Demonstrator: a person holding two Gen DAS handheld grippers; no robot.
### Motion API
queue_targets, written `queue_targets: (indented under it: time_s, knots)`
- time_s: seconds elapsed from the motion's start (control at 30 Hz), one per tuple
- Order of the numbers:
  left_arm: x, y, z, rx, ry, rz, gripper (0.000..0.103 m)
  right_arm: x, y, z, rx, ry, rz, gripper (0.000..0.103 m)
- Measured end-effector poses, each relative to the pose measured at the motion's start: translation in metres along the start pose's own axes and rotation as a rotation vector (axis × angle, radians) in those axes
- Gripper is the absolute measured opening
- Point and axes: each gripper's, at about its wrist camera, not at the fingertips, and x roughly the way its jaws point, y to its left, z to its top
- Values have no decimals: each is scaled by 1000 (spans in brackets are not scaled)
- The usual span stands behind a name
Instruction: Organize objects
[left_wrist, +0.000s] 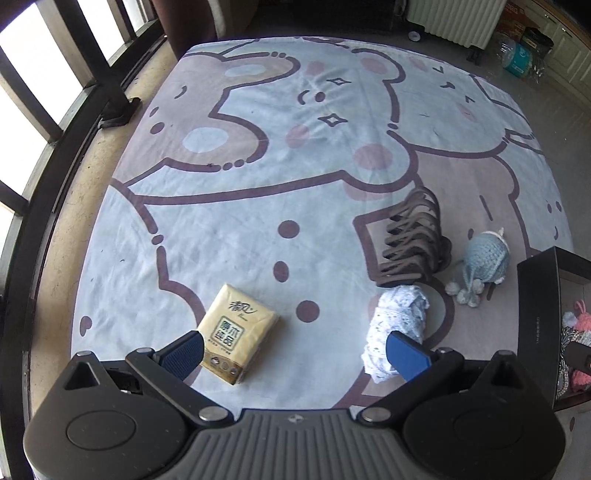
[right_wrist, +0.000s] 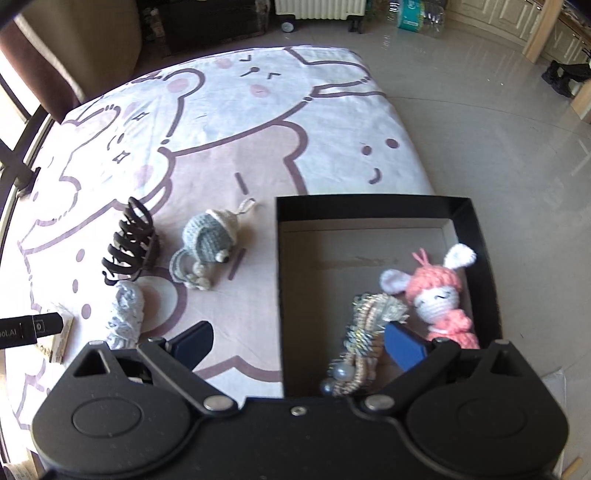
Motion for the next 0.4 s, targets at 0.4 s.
queue_targets:
  time_s: [0.4]
  knots:
    - [-8, 47, 5, -66, -38, 6, 103, 6, 50, 6, -64, -9, 42, 100]
